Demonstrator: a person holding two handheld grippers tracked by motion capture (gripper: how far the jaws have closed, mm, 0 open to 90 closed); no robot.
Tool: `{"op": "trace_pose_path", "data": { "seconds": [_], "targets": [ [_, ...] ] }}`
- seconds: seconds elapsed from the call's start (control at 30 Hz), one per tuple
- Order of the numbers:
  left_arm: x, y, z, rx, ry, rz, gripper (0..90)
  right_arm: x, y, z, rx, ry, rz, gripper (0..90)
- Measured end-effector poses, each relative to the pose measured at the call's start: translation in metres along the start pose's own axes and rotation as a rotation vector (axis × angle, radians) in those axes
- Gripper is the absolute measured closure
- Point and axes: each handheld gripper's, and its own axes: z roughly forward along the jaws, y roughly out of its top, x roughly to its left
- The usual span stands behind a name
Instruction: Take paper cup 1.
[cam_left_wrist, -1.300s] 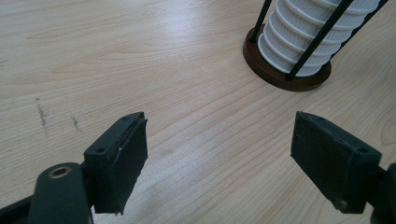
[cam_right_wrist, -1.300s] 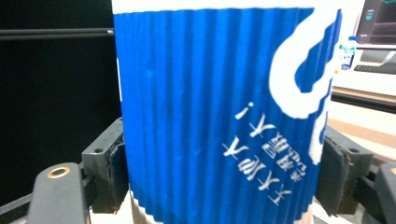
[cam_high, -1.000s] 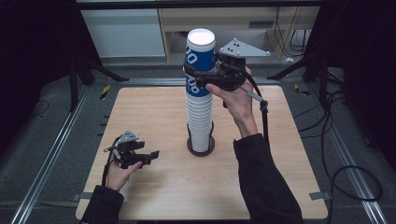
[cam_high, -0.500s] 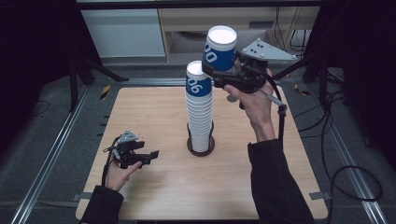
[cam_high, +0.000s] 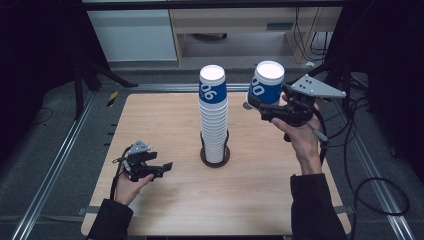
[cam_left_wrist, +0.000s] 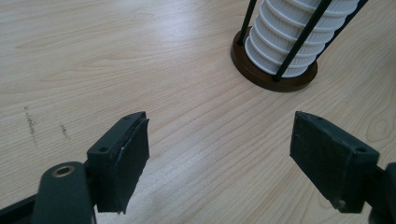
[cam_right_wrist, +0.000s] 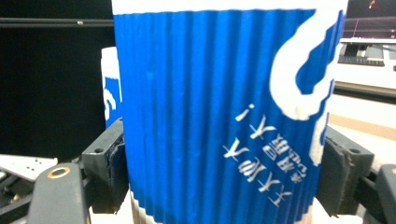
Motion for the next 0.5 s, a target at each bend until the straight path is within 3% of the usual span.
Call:
{"op": "trace_pose_path", "data": {
  "seconds": [0.3,0.5],
  "targets": [
    [-0.006,0.002,0.001,-0.003,-0.015,0.015,19.4,-0.002,-0.033,-0.010,0.049,0.013,0.013,20.4],
    [-0.008,0.002,0.002,0.009,-0.024,0.030,19.4,-0.006,-0.066,-0.019,0.089,0.031,0.034,20.4]
  ]
}}
